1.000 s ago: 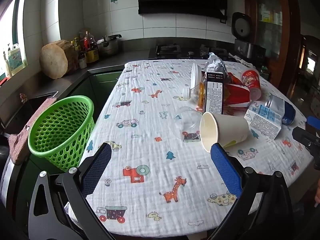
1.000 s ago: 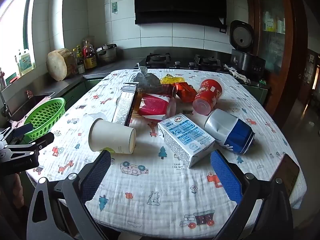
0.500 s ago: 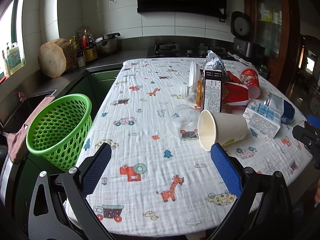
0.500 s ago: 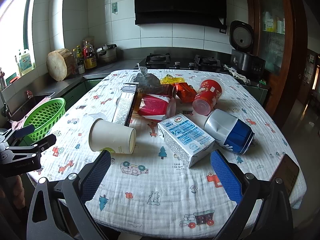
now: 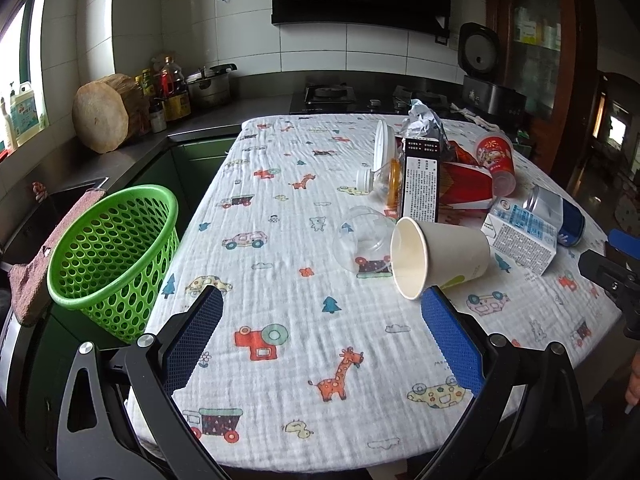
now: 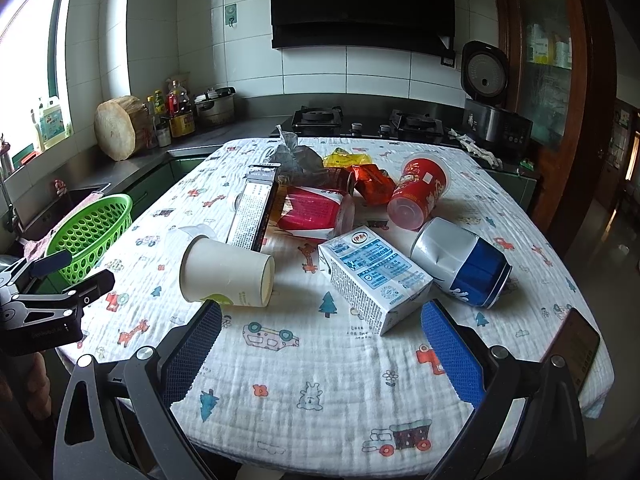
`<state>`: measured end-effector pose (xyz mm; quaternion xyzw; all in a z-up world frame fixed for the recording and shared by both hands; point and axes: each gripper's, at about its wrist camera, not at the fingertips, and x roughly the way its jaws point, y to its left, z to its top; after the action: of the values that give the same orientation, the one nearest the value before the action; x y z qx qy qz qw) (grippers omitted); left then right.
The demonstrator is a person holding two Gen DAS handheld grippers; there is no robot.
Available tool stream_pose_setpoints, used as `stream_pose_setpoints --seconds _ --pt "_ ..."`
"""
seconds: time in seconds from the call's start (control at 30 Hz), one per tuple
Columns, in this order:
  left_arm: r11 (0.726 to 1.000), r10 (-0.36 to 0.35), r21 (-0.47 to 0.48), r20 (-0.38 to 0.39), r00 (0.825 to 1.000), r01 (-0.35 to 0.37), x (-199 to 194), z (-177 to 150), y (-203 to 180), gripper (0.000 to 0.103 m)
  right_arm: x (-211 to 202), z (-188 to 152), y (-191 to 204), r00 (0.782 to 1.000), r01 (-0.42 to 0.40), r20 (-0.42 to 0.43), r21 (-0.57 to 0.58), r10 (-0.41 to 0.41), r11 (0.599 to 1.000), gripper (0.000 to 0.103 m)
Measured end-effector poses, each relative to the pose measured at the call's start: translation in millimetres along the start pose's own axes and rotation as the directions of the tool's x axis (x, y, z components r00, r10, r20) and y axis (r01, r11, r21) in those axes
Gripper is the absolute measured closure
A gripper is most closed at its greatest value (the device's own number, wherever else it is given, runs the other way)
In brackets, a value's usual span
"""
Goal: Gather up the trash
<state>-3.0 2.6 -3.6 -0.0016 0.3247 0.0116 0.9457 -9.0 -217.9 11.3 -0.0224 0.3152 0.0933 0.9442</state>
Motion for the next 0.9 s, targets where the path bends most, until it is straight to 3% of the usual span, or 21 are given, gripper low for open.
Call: stream_pose_setpoints --seconds 0.9 --pt "0.999 -0.036 -0.004 -0.007 0.999 0.036 3.2 1.3 -0.2 0.005 3.5 -1.5 3.8 1.0 0.0 -0.003 -0.003 0.0 1.0 0.006"
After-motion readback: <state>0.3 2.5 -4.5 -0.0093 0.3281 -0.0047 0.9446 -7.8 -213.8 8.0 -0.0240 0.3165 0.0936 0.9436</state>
